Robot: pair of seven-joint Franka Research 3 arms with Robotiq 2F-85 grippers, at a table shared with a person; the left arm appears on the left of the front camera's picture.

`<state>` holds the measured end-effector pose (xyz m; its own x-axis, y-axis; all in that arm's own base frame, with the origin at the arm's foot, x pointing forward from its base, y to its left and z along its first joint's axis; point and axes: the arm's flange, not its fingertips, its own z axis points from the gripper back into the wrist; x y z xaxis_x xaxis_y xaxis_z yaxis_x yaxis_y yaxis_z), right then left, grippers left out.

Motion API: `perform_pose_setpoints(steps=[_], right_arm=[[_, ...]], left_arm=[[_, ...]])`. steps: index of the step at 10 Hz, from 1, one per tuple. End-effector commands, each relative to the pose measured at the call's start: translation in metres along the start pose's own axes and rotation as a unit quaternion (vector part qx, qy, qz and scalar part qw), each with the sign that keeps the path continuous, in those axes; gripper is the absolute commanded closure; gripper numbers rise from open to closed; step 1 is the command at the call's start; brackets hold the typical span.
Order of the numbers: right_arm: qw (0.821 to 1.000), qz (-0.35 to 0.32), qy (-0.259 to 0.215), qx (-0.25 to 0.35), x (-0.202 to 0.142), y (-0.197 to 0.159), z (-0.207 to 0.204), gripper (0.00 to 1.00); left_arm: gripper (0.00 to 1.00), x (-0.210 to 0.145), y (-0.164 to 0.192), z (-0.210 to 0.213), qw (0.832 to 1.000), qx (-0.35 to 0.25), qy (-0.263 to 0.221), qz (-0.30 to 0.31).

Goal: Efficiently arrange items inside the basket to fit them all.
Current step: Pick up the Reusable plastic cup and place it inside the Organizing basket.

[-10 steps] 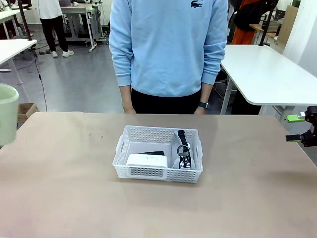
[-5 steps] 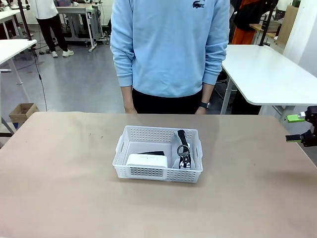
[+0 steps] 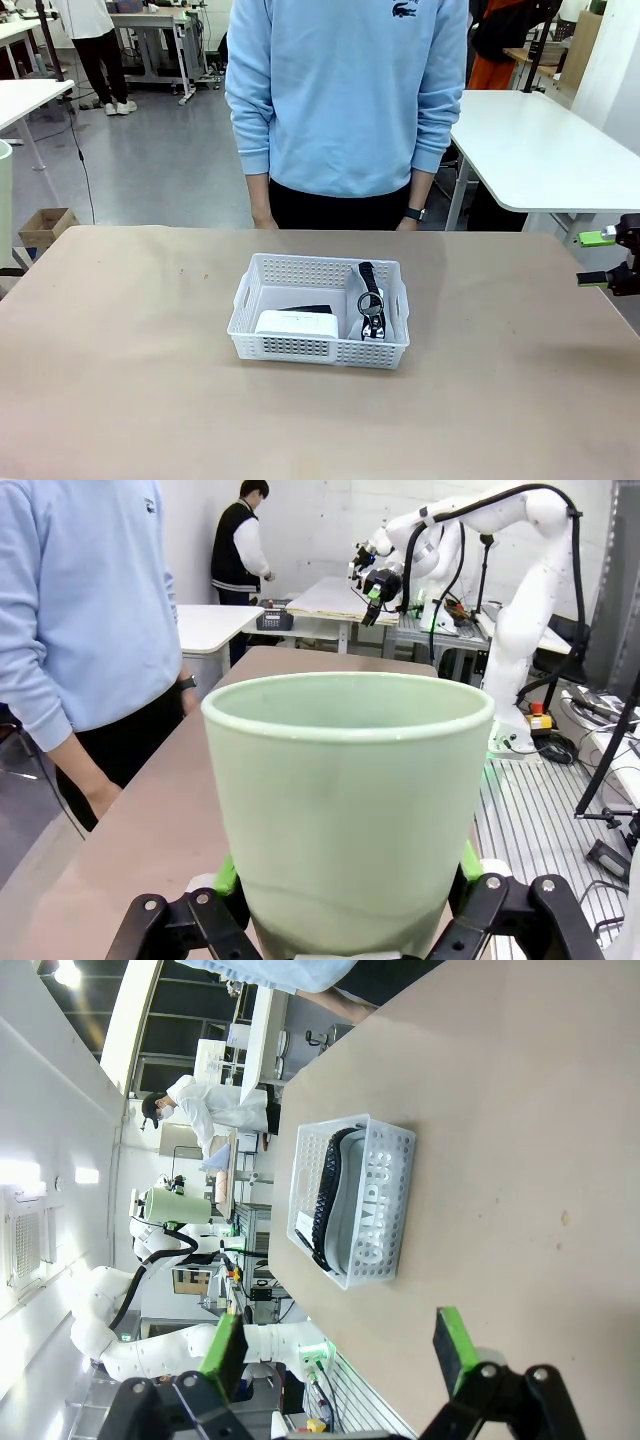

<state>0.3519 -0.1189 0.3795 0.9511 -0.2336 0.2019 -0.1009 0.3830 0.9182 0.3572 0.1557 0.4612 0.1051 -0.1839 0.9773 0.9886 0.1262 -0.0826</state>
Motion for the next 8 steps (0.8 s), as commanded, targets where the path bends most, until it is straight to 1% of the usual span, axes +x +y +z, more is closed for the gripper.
perform_pose_setpoints(steps=[1,2,3,4,5,6,7,8], right_arm=[[1.0,0.009,0.004,0.002,-0.001,0.0,0.003,0.0],[1.0,0.009,0.004,0.002,-0.001,0.0,0.003,0.0],[1.0,0.009,0.004,0.002,-0.001,0.0,0.003,0.0],[1.0,0.009,0.004,0.002,-0.001,0.0,0.003,0.0],[1.0,0.009,0.004,0.002,-0.001,0.0,0.003,0.0],[1.0,0.009,0.004,0.002,-0.001,0.0,0.003,0.0],[1.0,0.009,0.004,0.002,-0.001,0.0,0.003,0.0],[1.0,0.009,0.004,0.002,-0.001,0.0,0.003,0.0]], left_arm=[[0.13,0.019,-0.013,-0.037,0.998,0.055,0.035,0.015],[0.13,0.036,-0.017,-0.079,0.995,0.061,0.084,0.012],[0.13,0.053,-0.017,-0.136,0.988,0.02,0.153,0.016],[0.13,0.063,-0.007,-0.184,0.978,0.026,0.206,0.009],[0.13,0.069,0.007,-0.231,0.97,0.024,0.243,0.012],[0.13,0.069,0.016,-0.276,0.959,0.044,0.279,-0.011],[0.13,0.067,0.016,-0.317,0.946,0.075,0.313,-0.047],[0.13,0.071,0.013,-0.358,0.925,0.089,0.352,-0.111]])
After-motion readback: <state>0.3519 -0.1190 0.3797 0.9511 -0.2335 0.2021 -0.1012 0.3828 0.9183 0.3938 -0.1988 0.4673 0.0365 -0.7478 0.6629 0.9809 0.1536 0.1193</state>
